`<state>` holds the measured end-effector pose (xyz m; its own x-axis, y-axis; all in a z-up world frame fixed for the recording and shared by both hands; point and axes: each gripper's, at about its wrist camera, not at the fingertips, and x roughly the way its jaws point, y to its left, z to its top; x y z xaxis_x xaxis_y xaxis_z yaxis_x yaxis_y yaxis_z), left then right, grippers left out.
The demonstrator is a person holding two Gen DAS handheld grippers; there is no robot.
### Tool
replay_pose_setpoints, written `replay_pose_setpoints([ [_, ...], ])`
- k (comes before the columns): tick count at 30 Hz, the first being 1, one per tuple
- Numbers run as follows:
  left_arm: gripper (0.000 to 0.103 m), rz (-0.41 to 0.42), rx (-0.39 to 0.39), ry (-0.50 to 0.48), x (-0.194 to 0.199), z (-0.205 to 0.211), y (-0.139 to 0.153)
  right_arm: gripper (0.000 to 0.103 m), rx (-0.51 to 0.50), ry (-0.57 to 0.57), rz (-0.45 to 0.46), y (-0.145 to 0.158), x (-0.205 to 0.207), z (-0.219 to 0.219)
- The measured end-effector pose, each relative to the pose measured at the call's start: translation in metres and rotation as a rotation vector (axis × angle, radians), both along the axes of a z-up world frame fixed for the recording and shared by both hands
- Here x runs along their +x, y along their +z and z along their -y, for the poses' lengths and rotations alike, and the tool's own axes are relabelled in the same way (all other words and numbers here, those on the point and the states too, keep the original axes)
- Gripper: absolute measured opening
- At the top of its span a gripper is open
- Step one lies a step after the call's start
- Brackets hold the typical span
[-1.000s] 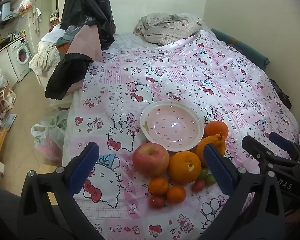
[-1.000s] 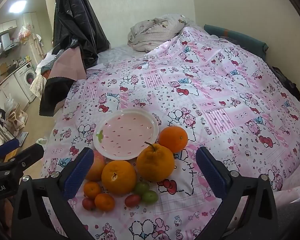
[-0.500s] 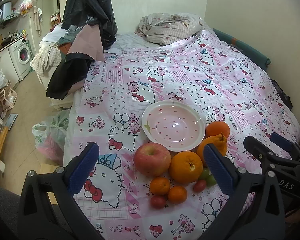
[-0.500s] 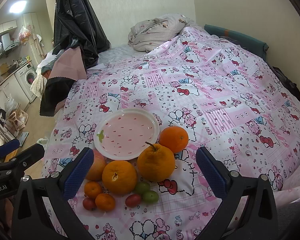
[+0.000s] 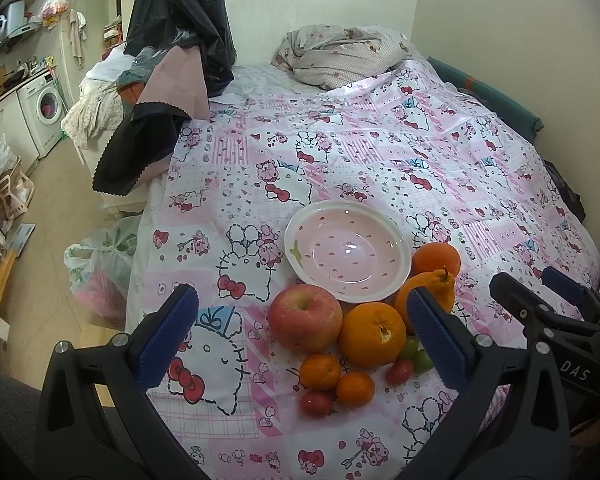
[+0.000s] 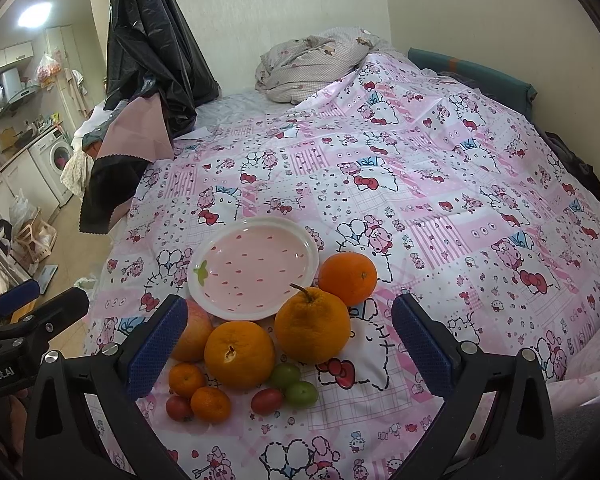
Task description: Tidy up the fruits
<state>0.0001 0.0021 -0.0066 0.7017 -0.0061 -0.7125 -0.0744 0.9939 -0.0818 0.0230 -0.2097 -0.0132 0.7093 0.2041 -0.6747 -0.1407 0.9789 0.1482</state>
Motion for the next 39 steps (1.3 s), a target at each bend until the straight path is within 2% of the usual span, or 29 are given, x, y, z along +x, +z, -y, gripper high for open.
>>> replay_pose_setpoints([
  [39,0.103,-0.004,0.005,0.002,0.0004,0.0016,0.0016,0.103,0.009,0.001,-0.002,0.0006,-0.0004,-0.0003],
])
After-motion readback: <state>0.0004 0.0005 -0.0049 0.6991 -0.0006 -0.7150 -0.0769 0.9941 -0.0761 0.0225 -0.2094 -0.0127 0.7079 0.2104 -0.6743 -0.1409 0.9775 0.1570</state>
